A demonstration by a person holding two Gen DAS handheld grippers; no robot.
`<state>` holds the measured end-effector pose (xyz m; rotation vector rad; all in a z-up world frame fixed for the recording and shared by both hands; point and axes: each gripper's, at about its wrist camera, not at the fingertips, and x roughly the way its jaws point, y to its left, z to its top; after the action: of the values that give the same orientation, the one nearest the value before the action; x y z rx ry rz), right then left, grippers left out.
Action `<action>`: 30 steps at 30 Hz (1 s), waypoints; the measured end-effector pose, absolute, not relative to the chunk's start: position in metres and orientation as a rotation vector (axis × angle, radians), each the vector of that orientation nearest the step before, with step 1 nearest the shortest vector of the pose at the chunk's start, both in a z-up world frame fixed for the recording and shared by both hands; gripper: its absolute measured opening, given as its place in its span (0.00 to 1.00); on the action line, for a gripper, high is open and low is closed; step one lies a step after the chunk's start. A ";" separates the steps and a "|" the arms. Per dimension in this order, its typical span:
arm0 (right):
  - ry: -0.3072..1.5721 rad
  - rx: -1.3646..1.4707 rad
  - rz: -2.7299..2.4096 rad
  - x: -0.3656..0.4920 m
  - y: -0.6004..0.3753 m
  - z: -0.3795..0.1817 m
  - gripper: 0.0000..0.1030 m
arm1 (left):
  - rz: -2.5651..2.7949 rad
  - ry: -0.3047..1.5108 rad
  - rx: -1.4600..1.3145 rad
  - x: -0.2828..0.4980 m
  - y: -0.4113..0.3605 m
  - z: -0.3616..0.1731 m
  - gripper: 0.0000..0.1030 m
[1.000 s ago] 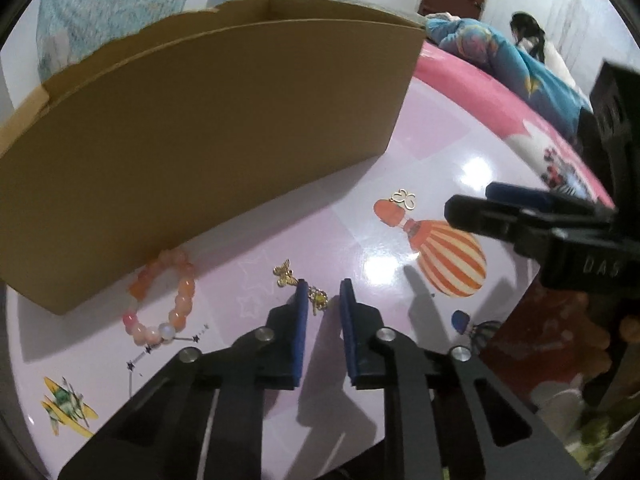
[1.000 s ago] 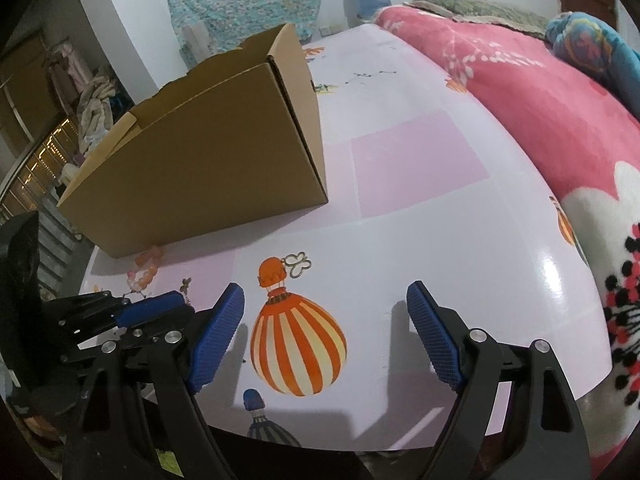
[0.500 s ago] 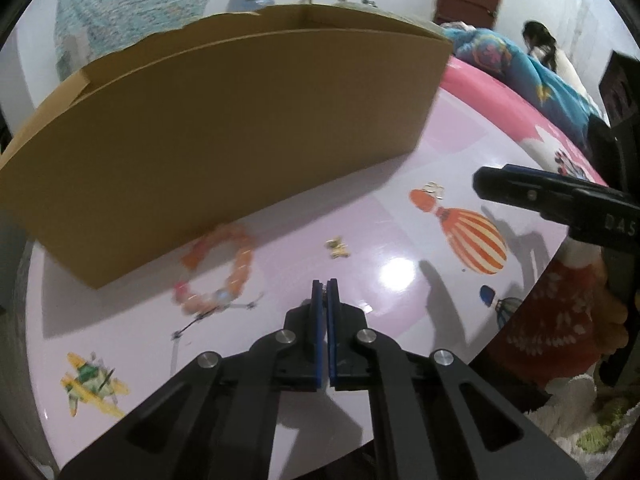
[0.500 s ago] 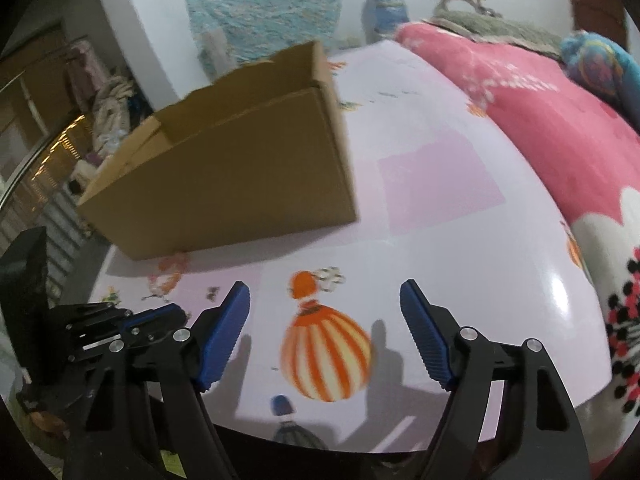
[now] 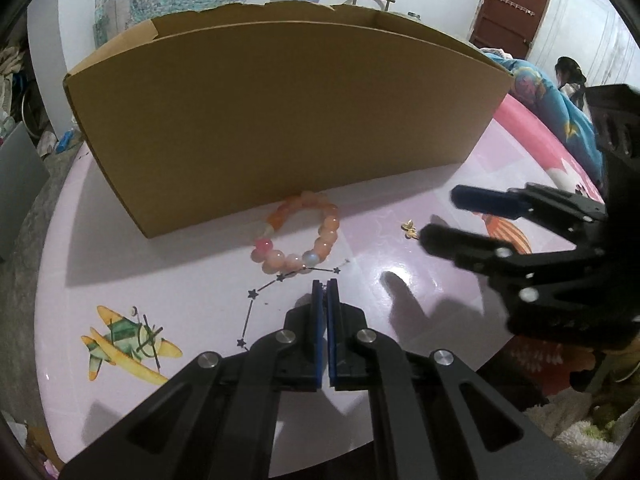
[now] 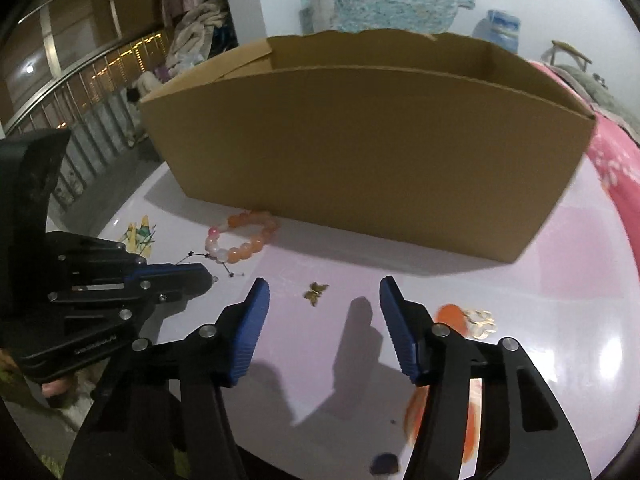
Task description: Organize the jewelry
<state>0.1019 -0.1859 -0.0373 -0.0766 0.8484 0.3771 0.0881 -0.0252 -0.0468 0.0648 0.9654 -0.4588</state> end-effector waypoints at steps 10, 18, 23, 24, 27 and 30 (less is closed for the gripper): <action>0.843 -0.172 0.367 0.104 -0.171 -0.047 0.28 | -0.474 0.965 0.052 0.090 -0.021 -0.047 0.02; 0.851 -0.160 0.374 0.100 -0.175 -0.046 0.06 | -0.478 0.961 0.053 0.090 -0.016 -0.047 0.02; 0.845 -0.144 0.375 0.097 -0.178 -0.045 0.05 | -0.477 0.959 0.055 0.091 -0.018 -0.047 0.02; 0.845 -0.142 0.375 0.096 -0.179 -0.045 0.05 | -0.476 0.959 0.054 0.091 -0.017 -0.047 0.02; 0.843 -0.136 0.375 0.094 -0.180 -0.044 0.04 | -0.475 0.958 0.055 0.091 -0.018 -0.047 0.02; 0.841 -0.132 0.374 0.093 -0.183 -0.042 0.04 | -0.474 0.953 0.052 0.091 -0.018 -0.046 0.02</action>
<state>0.0925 -0.1828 -0.0424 -0.1324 0.8413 0.3744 0.0910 -0.0180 -0.0458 0.0520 0.9535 -0.4742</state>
